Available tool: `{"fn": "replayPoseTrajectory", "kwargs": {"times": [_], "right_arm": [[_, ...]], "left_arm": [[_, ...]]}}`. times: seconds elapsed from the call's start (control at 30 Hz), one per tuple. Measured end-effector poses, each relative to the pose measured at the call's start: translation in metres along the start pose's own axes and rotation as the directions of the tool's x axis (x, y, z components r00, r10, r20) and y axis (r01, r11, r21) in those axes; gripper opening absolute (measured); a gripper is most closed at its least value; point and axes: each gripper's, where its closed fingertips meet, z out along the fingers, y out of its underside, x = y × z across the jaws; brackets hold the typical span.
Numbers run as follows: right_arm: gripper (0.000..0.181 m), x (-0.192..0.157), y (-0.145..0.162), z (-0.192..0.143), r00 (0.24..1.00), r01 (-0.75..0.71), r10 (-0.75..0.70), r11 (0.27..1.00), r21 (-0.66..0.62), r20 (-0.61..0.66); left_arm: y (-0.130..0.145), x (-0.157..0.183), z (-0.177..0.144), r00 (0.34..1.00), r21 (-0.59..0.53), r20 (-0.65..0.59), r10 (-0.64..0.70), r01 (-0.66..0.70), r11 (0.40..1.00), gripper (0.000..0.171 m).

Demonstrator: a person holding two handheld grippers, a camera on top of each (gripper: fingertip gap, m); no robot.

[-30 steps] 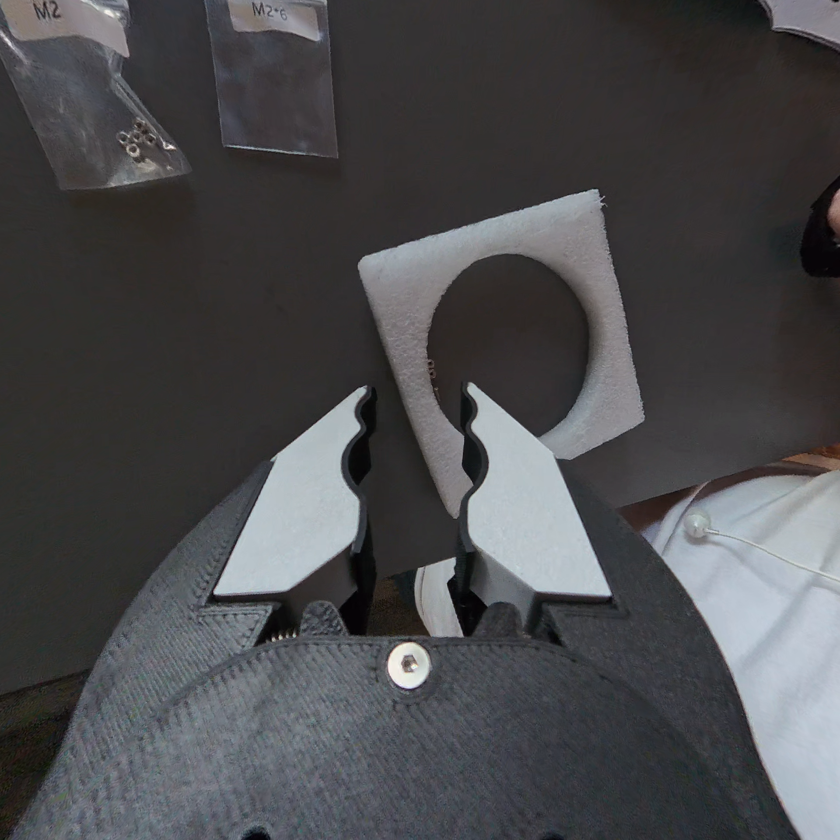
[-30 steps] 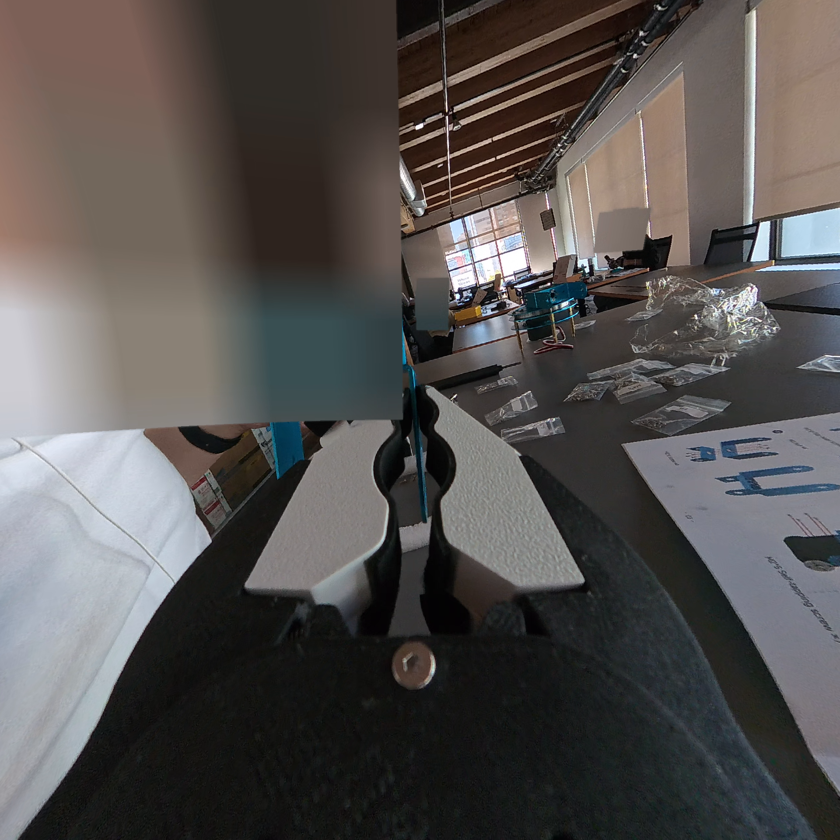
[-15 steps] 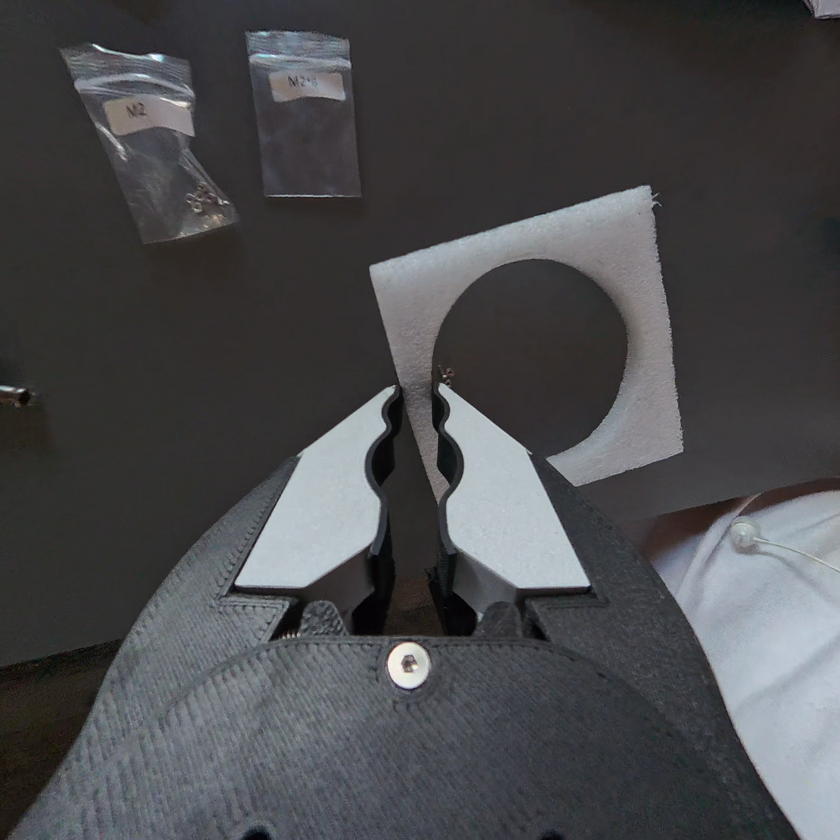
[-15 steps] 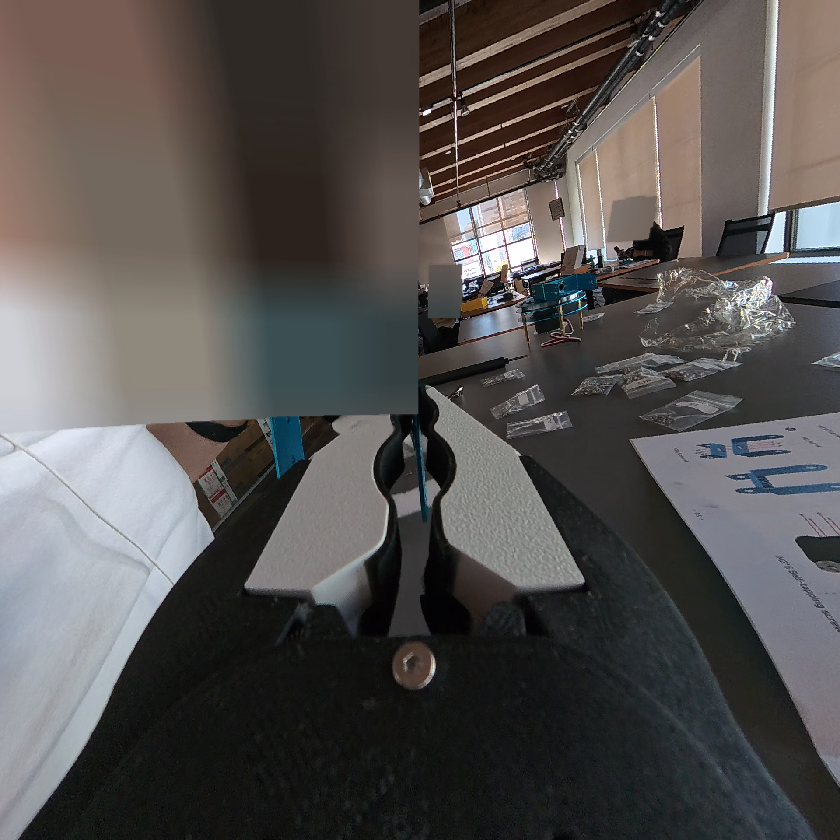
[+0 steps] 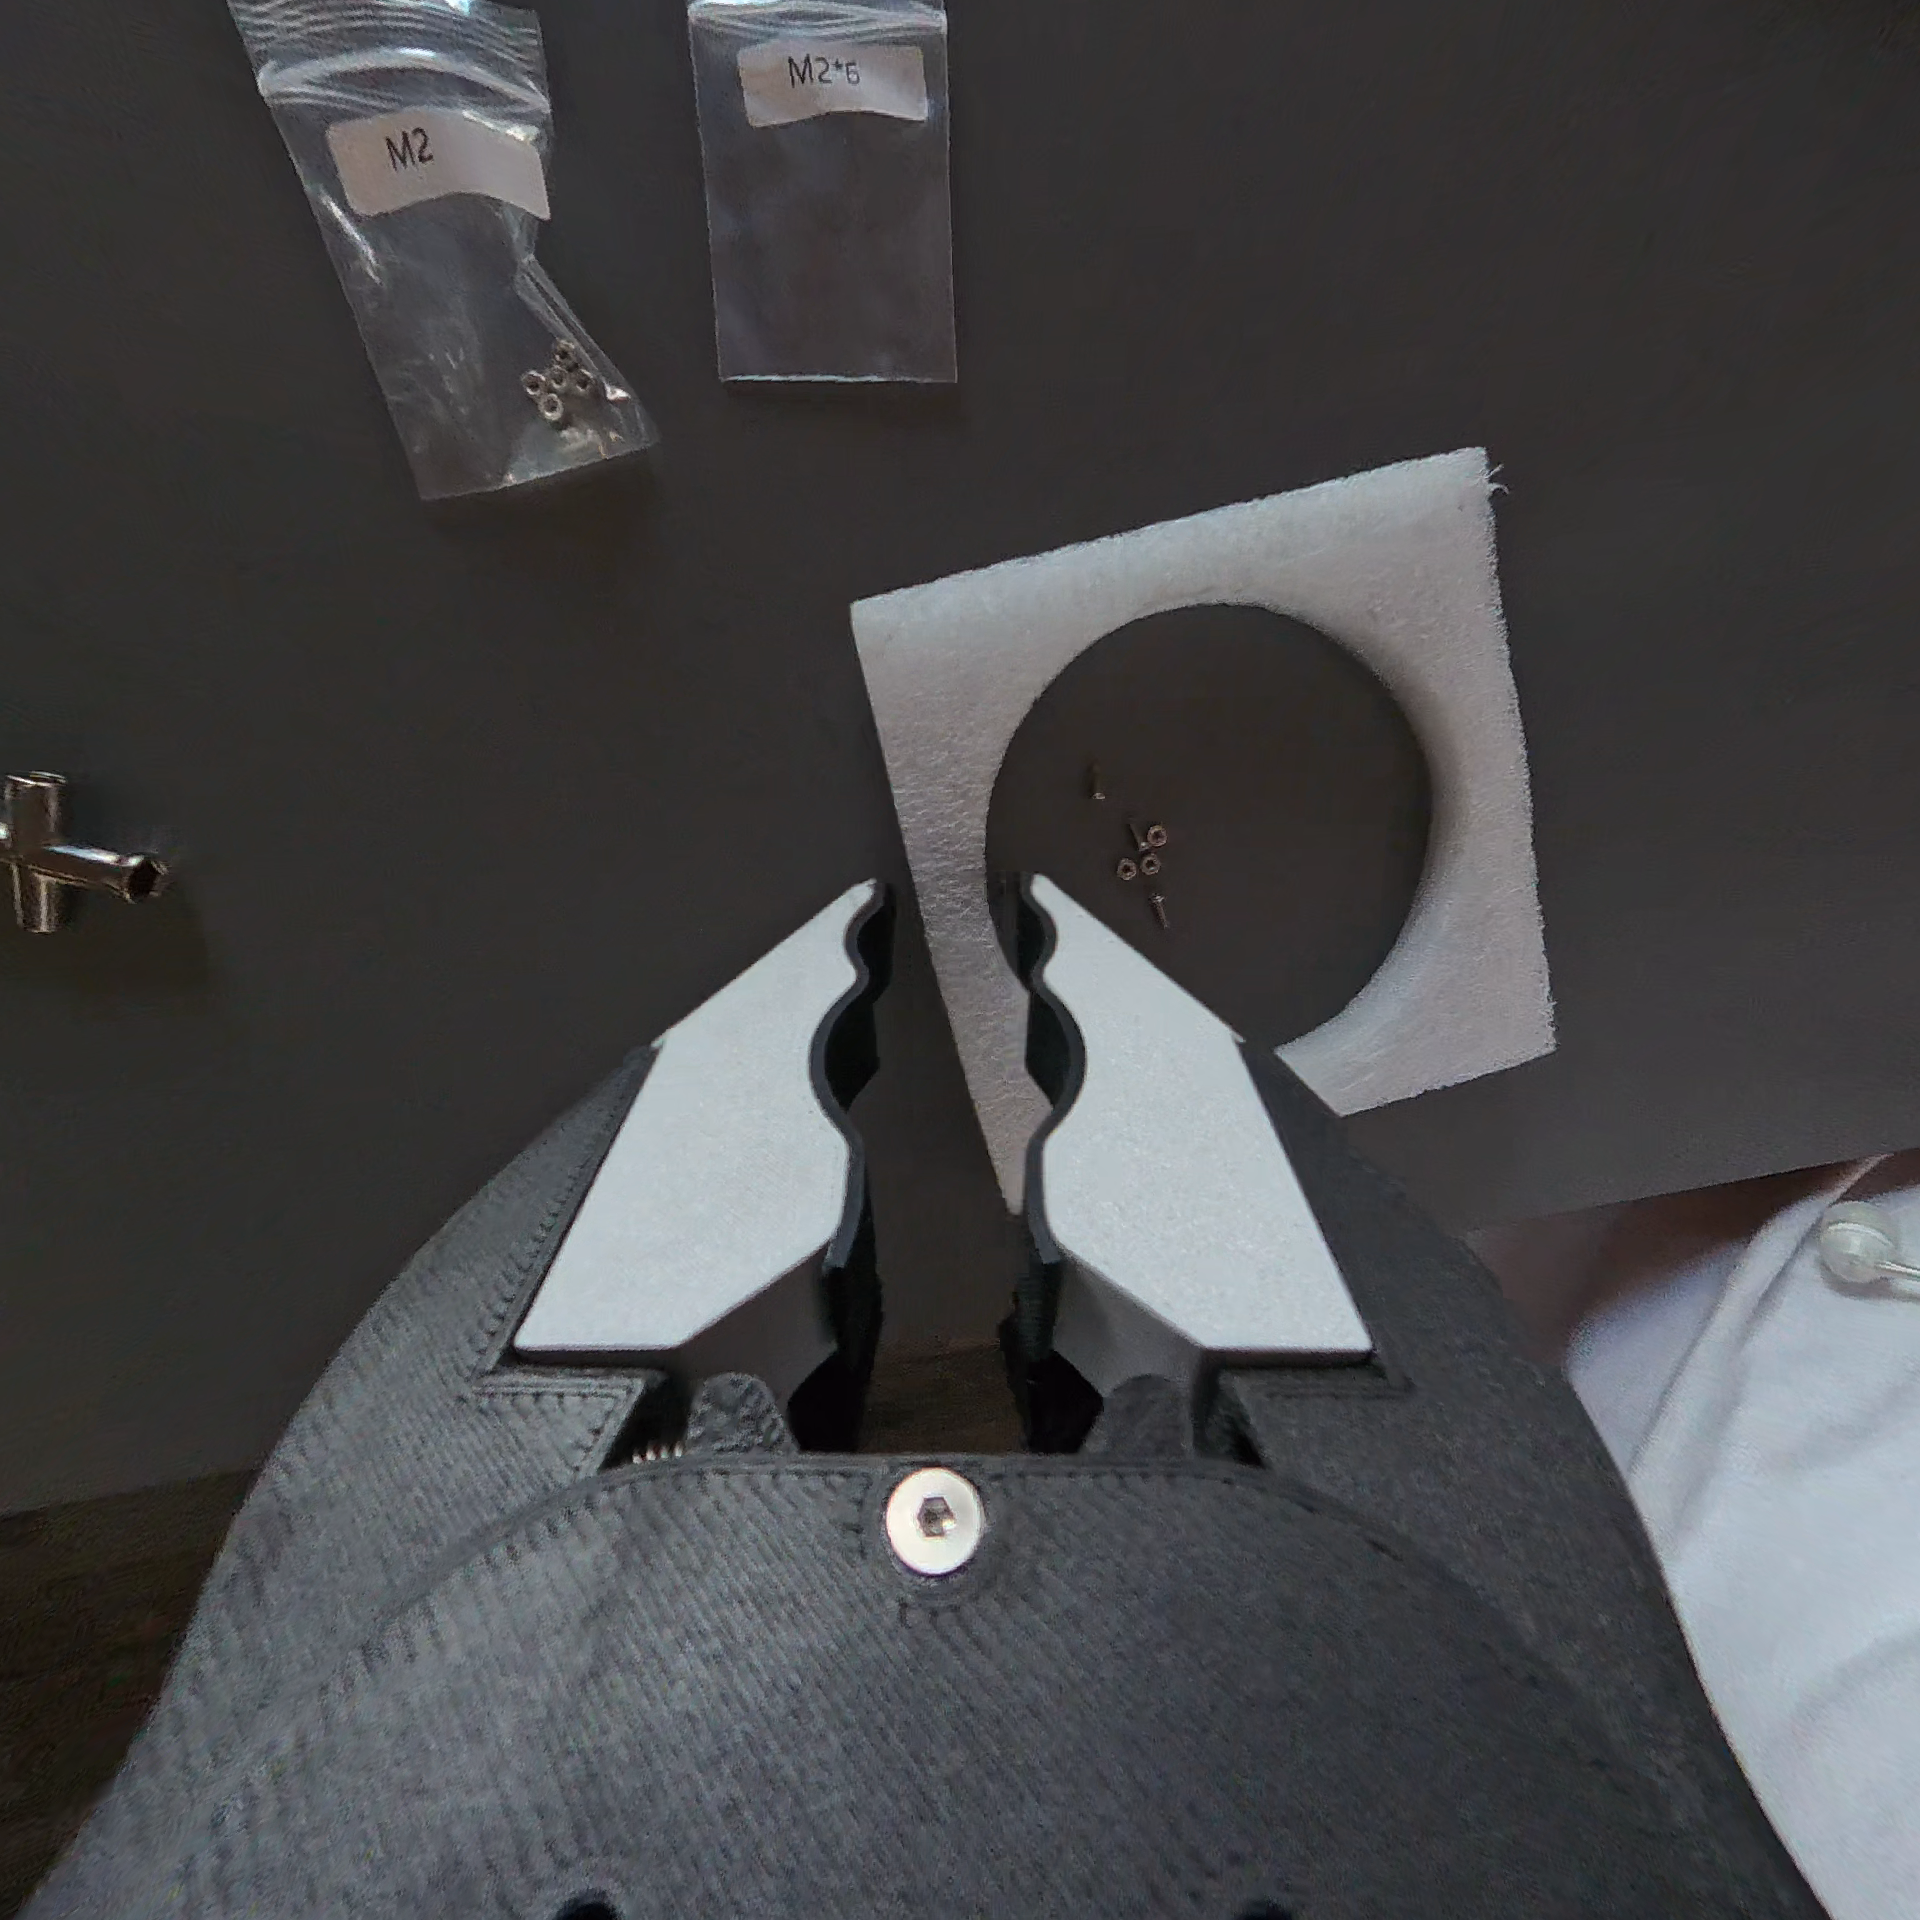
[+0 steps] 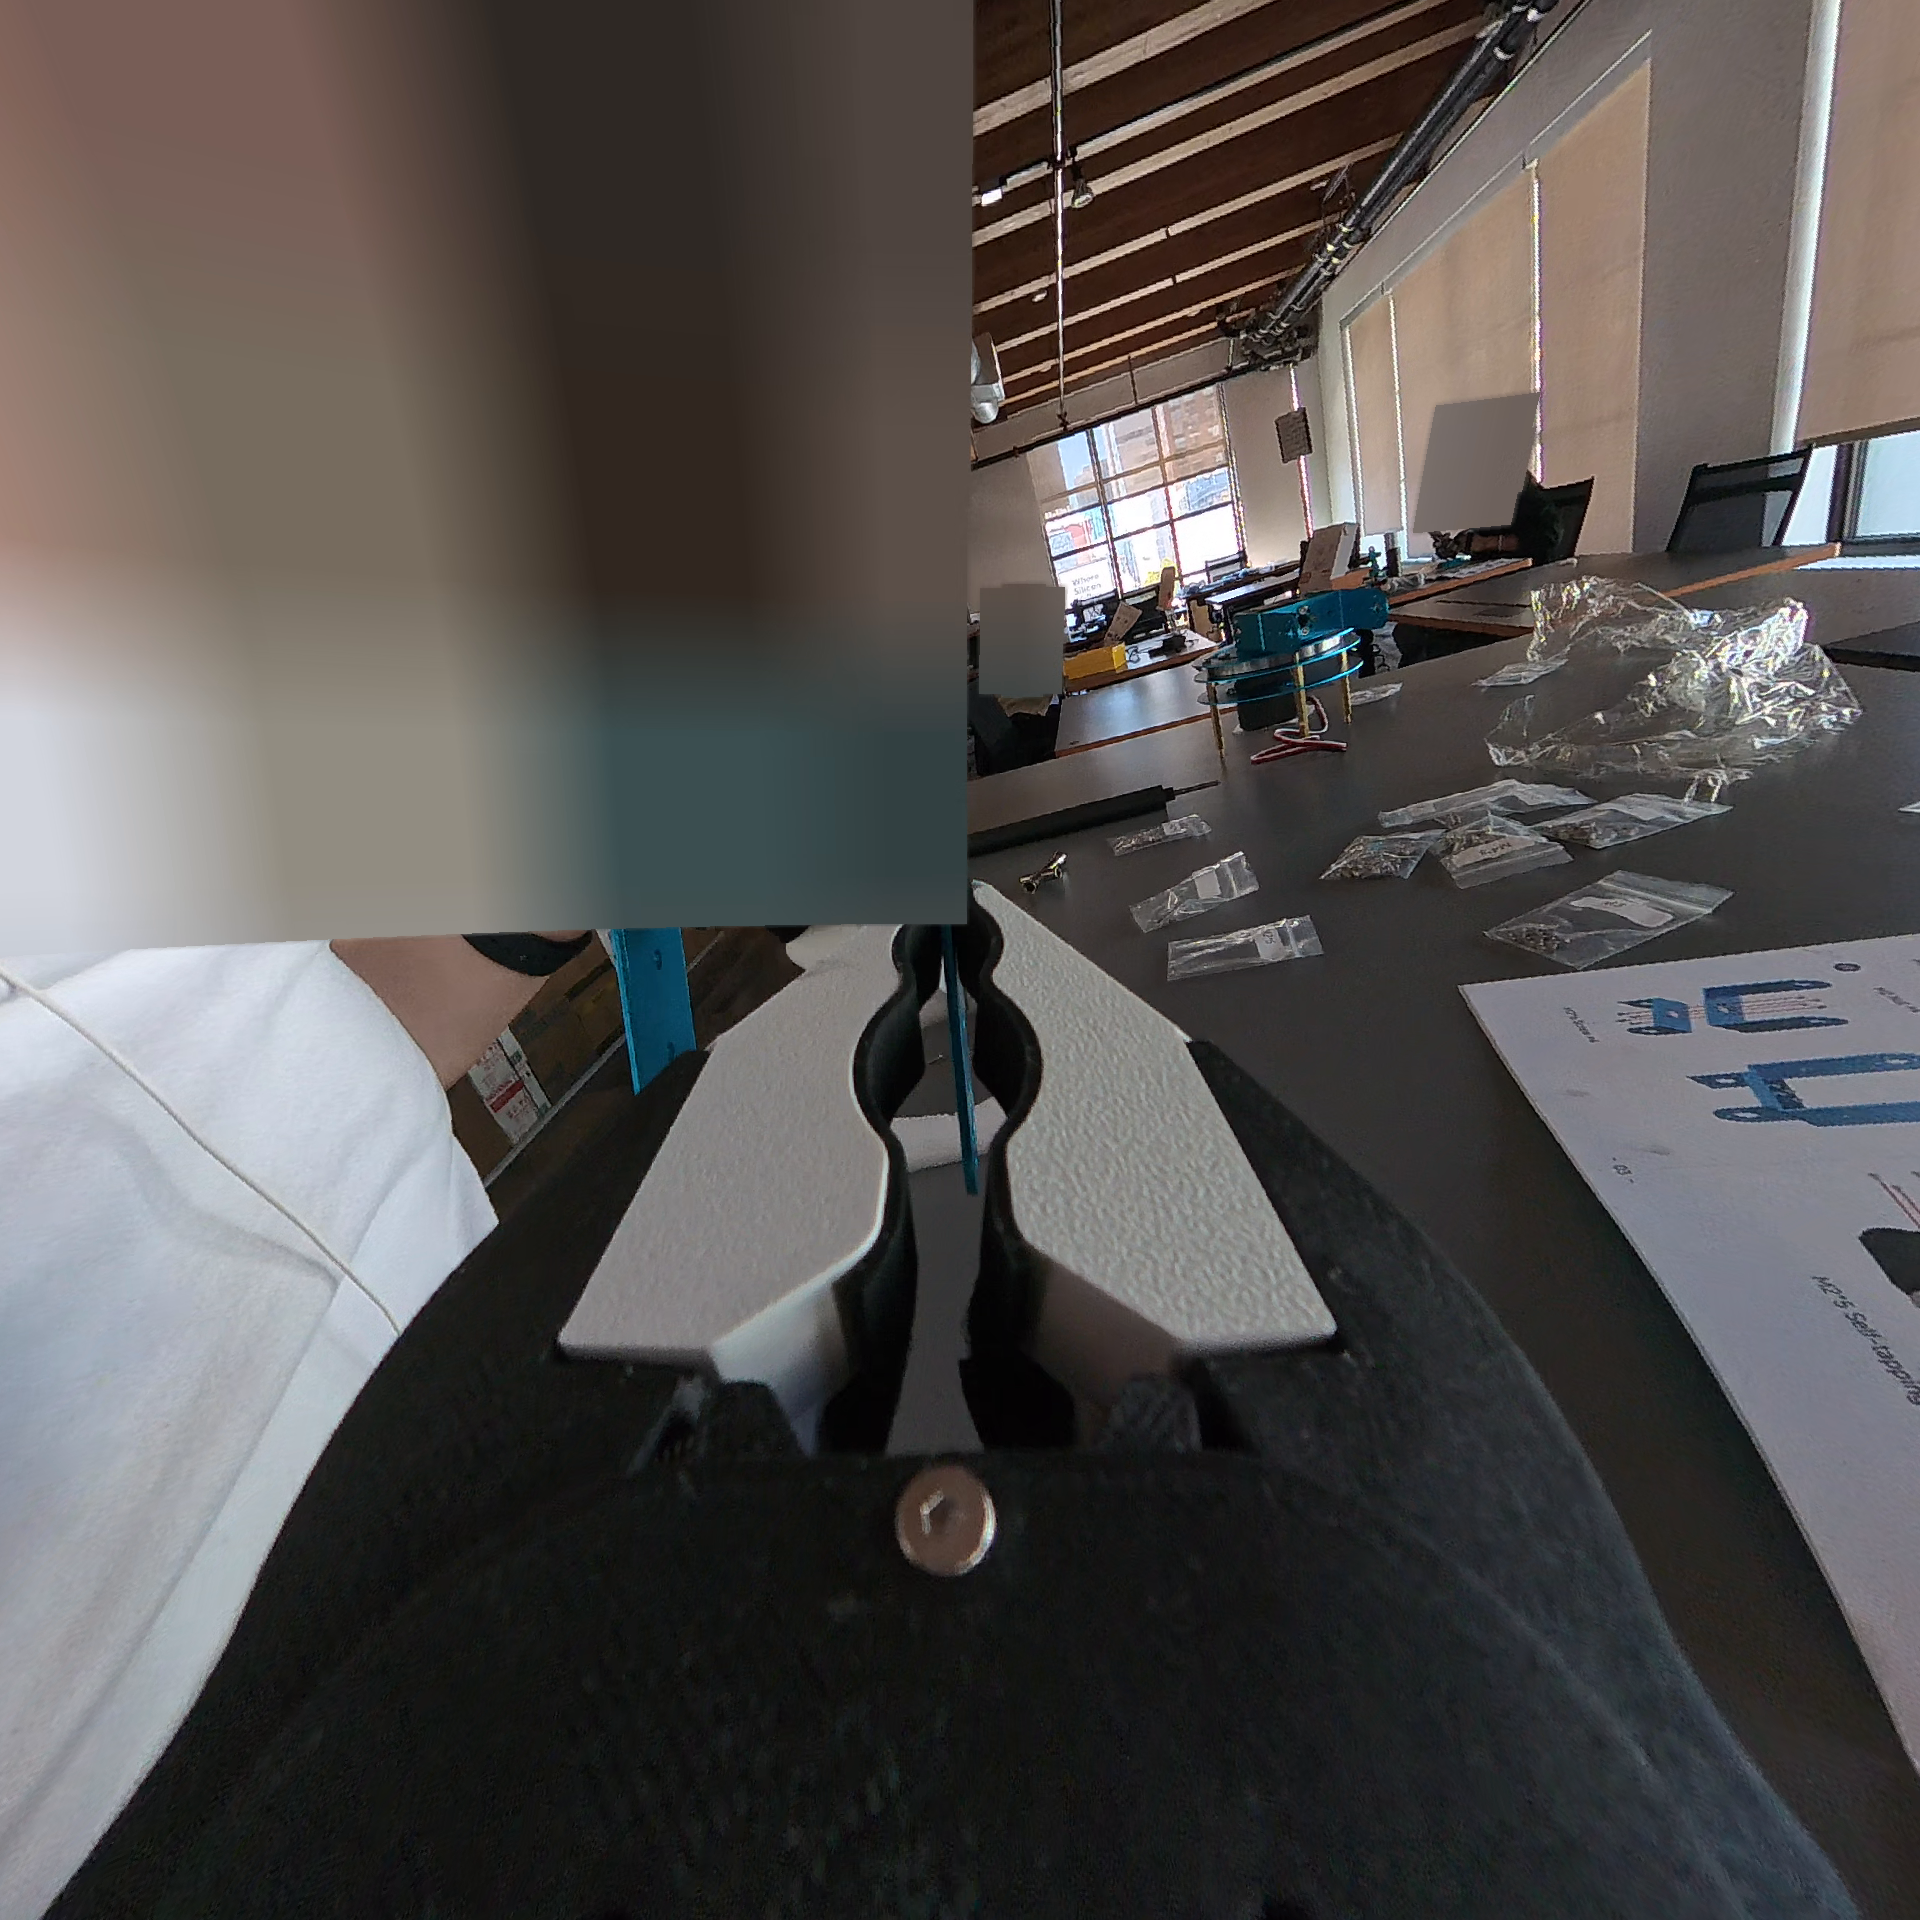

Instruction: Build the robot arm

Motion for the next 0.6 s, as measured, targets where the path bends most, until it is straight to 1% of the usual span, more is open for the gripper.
{"fn": "replayPoseTrajectory", "kwargs": {"times": [0.07,0.13,0.2,0.27,0.37,0.43,0.6], "right_arm": [[0.000,0.001,0.000,0.000,1.000,0.002,-0.002,1.000,-0.002,-0.003],[0.000,0.001,0.001,0.000,1.000,0.008,-0.008,1.000,-0.006,-0.008],[0.000,0.001,0.001,0.000,1.000,0.013,-0.013,1.000,-0.010,-0.007],[0.000,0.000,0.002,0.001,1.000,0.017,-0.017,1.000,-0.015,-0.004],[0.000,-0.001,0.004,0.002,1.000,0.030,-0.030,0.999,-0.027,-0.004],[0.000,-0.001,0.005,0.002,0.999,0.038,-0.038,0.999,-0.033,-0.007],[0.000,-0.001,0.005,0.002,0.999,0.034,-0.035,0.999,-0.032,-0.005]], "left_arm": [[-0.008,0.001,-0.010,1.000,0.062,-0.014,-0.006,0.007,0.998,0.026],[-0.017,0.007,-0.020,0.999,0.122,-0.044,0.020,-0.014,0.992,0.022],[-0.018,0.017,-0.020,0.993,0.110,-0.110,0.046,-0.034,0.993,0.017],[-0.015,0.025,-0.011,0.985,0.080,-0.156,0.075,-0.063,0.995,0.011],[-0.015,0.026,0.003,0.984,0.087,-0.129,0.119,-0.109,0.990,0.008],[-0.014,0.025,0.009,0.986,0.085,-0.118,0.121,-0.111,0.990,0.010],[-0.015,0.027,0.010,0.982,0.091,-0.143,0.123,-0.110,0.990,0.012]]}}
